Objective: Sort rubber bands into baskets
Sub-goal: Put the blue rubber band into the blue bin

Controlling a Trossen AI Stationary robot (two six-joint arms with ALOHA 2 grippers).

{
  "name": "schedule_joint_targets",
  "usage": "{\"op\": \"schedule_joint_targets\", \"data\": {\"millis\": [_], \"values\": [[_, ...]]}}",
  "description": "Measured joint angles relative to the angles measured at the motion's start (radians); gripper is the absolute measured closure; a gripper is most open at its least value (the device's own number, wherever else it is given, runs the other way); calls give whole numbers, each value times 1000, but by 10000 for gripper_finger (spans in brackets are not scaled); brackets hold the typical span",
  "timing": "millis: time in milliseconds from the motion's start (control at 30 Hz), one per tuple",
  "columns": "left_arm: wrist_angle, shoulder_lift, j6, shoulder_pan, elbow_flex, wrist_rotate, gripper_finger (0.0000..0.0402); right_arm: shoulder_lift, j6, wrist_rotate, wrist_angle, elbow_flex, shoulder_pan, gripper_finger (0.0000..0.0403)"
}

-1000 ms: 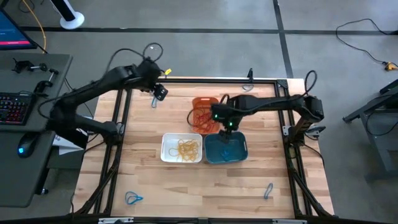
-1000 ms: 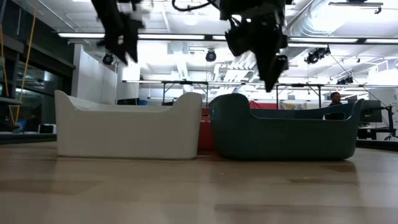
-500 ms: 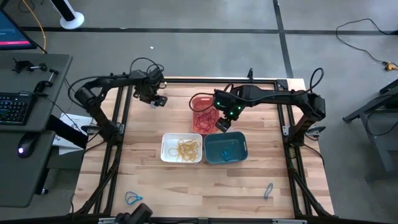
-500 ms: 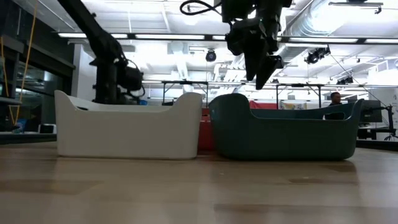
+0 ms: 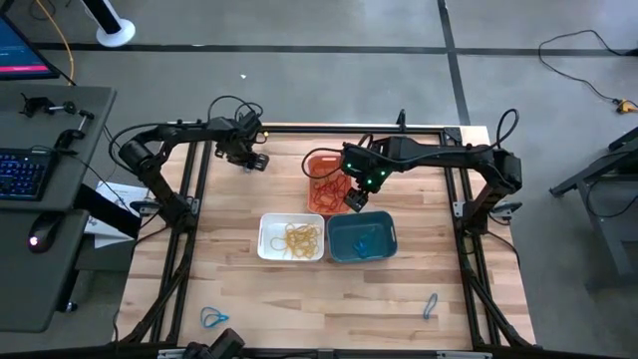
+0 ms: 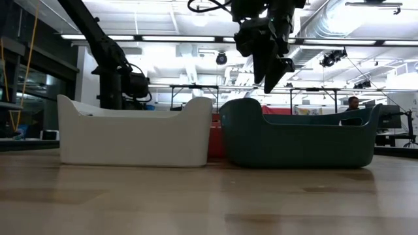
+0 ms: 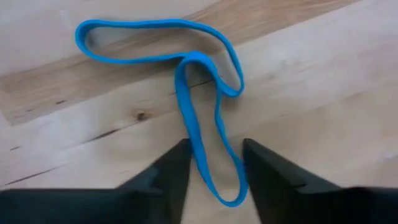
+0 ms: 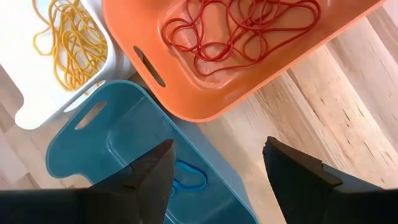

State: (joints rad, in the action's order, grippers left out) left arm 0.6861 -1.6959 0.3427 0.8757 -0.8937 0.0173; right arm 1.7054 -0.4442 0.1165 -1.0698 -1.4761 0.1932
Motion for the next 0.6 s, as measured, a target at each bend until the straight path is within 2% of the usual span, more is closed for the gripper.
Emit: {"op": "schedule_joint_targets", "data": {"millis": [133, 200, 333, 500, 600], "values": [[-2, -1, -8, -5, 14, 16, 361, 0, 0, -3, 0, 0, 0, 169], [-4, 9, -15, -13, 14, 17, 390, 0, 0, -3, 0, 0, 0, 169], [-13, 84, -22, -37, 25, 8, 400, 0, 0, 0, -5, 0, 0, 169], [-34, 279, -28, -89, 20, 5, 401, -49, 0, 6, -7, -1, 0, 169], [-75, 395, -69, -155, 18, -37, 401, -103, -4, -25, 3, -2, 0, 169]]}}
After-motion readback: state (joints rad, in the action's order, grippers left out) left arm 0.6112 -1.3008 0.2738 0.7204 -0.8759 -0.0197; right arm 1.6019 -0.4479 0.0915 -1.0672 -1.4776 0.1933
